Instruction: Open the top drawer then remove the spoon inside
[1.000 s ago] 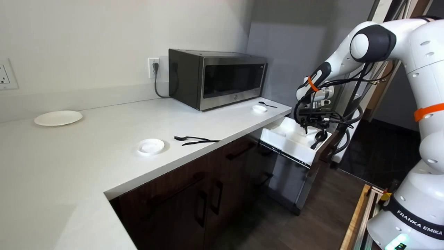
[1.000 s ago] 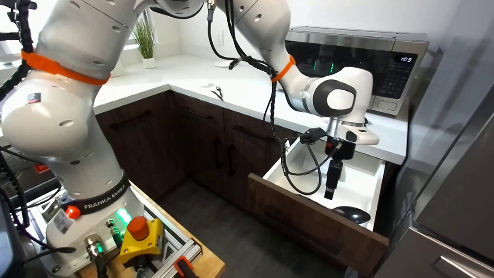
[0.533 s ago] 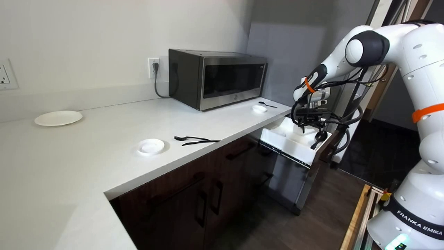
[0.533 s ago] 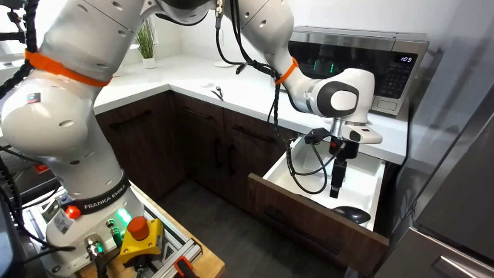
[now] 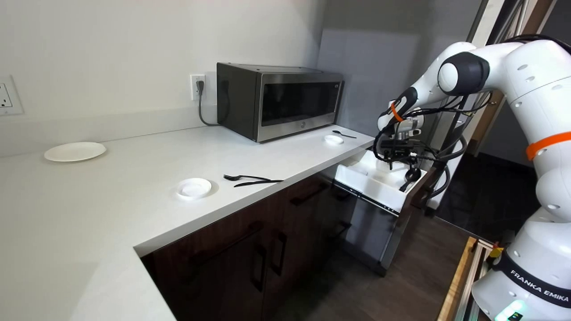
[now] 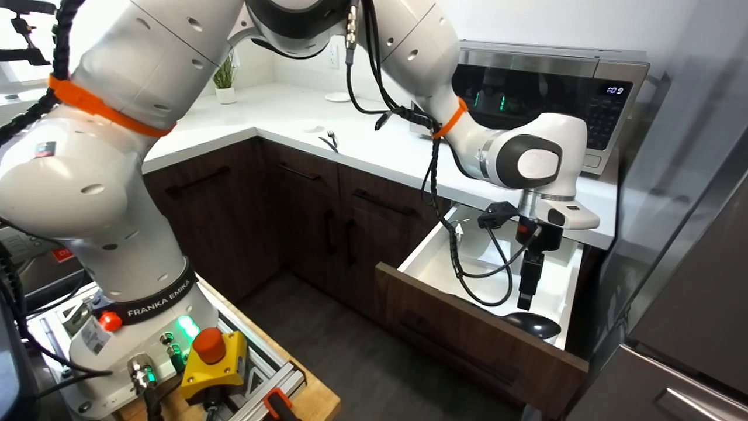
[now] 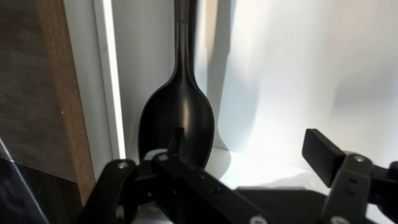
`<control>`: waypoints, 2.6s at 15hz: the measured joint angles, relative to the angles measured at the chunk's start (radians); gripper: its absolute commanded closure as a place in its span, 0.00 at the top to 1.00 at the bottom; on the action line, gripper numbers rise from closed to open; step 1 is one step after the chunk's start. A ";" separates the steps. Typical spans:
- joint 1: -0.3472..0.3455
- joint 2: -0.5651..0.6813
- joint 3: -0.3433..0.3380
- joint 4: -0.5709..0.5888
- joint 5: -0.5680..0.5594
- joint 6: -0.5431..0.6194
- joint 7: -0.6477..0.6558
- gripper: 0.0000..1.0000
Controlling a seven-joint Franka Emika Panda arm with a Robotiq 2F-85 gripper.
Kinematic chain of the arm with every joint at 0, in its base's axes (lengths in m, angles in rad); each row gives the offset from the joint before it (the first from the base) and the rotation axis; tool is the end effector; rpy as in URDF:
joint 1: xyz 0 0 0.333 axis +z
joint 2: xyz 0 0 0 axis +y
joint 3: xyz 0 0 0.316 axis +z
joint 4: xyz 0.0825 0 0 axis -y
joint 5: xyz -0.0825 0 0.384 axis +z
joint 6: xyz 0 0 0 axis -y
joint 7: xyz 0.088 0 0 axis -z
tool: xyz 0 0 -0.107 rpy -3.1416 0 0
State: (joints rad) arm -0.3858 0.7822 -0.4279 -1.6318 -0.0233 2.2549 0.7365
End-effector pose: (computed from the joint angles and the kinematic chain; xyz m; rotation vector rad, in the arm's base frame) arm 0.4884 -0.4698 0.1861 2.1249 -1.8566 -0.1532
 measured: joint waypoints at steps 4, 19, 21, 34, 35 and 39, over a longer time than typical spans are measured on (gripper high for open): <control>-0.010 0.049 -0.008 0.063 0.003 -0.002 0.017 0.95; -0.026 0.122 -0.055 0.146 0.000 -0.086 0.055 0.00; -0.023 0.114 -0.055 0.147 0.001 -0.101 0.065 0.03; -0.034 -0.145 -0.032 0.053 0.041 -0.114 0.045 0.02; -0.031 -0.178 -0.028 0.033 0.041 -0.103 0.043 0.02; -0.014 -0.309 -0.003 -0.041 0.068 -0.064 0.046 0.02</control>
State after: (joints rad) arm -0.3994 0.4733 -0.4312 -1.6732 0.0451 2.1910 0.7827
